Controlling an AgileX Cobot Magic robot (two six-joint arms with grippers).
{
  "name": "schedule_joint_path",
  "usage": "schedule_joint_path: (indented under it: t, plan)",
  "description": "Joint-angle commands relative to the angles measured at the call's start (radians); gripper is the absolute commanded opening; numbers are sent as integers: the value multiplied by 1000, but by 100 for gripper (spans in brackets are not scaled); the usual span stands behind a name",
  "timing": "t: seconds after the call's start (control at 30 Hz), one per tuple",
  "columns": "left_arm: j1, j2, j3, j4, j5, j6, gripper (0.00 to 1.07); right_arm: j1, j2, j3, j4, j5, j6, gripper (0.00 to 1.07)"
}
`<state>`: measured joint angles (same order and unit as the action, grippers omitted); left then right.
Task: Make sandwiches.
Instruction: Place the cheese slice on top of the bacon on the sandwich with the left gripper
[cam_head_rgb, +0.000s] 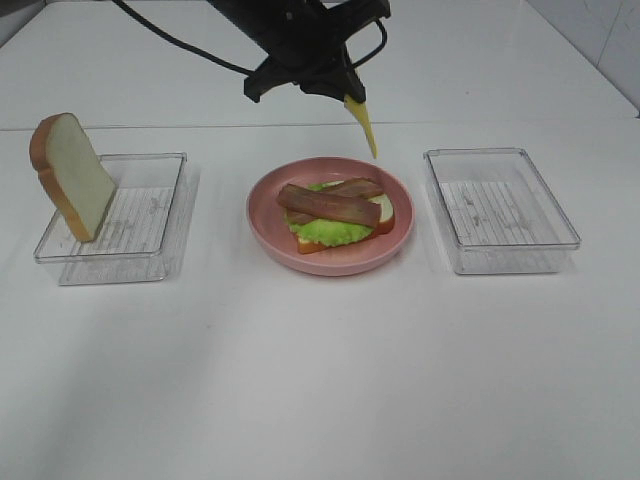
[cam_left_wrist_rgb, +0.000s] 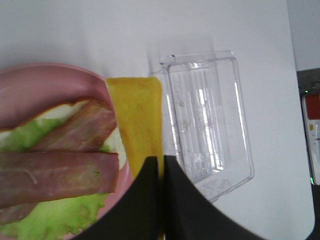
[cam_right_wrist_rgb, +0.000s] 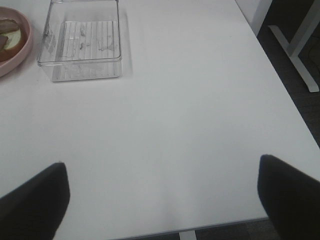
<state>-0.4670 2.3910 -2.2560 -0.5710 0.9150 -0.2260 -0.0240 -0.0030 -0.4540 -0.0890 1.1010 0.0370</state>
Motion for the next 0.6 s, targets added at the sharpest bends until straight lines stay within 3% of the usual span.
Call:
schedule_joint_path:
  t: [0.03, 0.13, 0.6]
  plan:
    - [-6, 32, -6, -121, -18, 60, 0, -4, -30, 2, -3, -1, -10, 99]
    - [-6, 56, -6, -180, -13, 87, 0, -4, -30, 2, -3, -1, -10, 99]
    - [-5, 124, -6, -174, 28, 87, 0, -4, -30, 2, -3, -1, -10, 99]
